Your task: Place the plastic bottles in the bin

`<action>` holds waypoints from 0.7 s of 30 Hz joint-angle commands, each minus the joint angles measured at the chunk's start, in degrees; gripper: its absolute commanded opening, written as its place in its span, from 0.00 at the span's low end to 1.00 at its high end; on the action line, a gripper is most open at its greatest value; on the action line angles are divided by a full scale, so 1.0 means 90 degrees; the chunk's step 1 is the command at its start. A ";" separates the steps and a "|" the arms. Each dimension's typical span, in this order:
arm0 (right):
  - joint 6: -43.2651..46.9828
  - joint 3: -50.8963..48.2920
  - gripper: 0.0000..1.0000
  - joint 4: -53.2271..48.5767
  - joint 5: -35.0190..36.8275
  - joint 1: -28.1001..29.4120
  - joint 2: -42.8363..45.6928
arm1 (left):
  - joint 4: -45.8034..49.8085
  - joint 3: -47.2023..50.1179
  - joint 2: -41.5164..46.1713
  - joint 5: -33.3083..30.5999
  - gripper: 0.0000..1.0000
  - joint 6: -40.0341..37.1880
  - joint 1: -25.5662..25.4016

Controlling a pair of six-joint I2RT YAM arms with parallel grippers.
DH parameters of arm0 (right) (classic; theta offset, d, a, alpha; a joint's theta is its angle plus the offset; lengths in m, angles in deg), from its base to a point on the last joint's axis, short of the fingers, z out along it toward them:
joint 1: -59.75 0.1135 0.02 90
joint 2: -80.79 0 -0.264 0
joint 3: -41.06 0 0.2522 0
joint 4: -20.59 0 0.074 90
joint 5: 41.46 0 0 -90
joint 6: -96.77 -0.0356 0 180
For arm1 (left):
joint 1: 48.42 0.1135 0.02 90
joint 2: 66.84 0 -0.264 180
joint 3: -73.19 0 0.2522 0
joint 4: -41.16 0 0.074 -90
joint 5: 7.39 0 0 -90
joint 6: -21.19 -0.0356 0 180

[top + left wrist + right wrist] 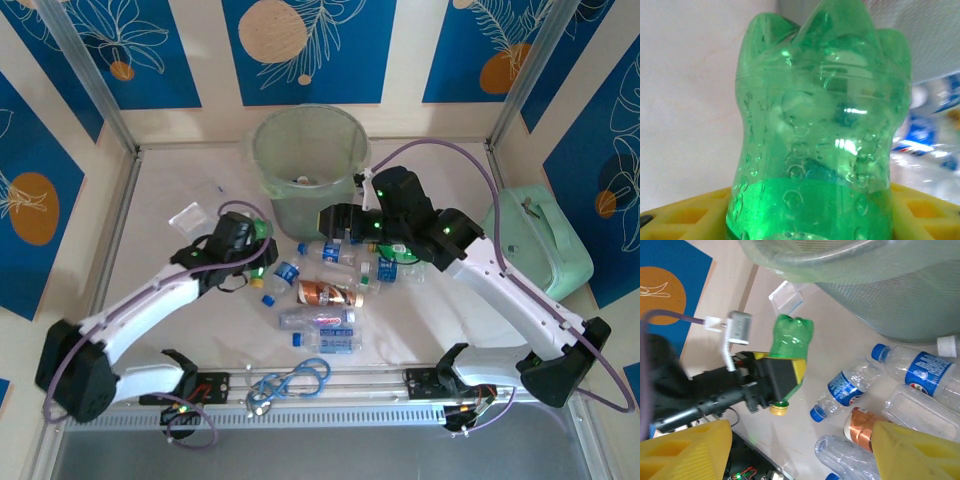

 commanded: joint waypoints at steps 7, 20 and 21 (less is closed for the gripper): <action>0.0094 0.0068 0.73 0.0725 -0.0797 0.0807 -0.0594 | -0.1182 0.0270 0.1613 0.0682 0.61 0.2315 0.0275; -0.0130 -0.0070 0.69 0.1603 -0.1522 0.1127 -0.1007 | -0.4252 0.0933 0.1616 0.1512 0.59 0.4240 0.0345; -0.0146 -0.0049 0.69 0.1558 -0.1436 0.1128 -0.1038 | -0.4480 0.1010 0.1630 0.1523 0.60 0.4333 0.0345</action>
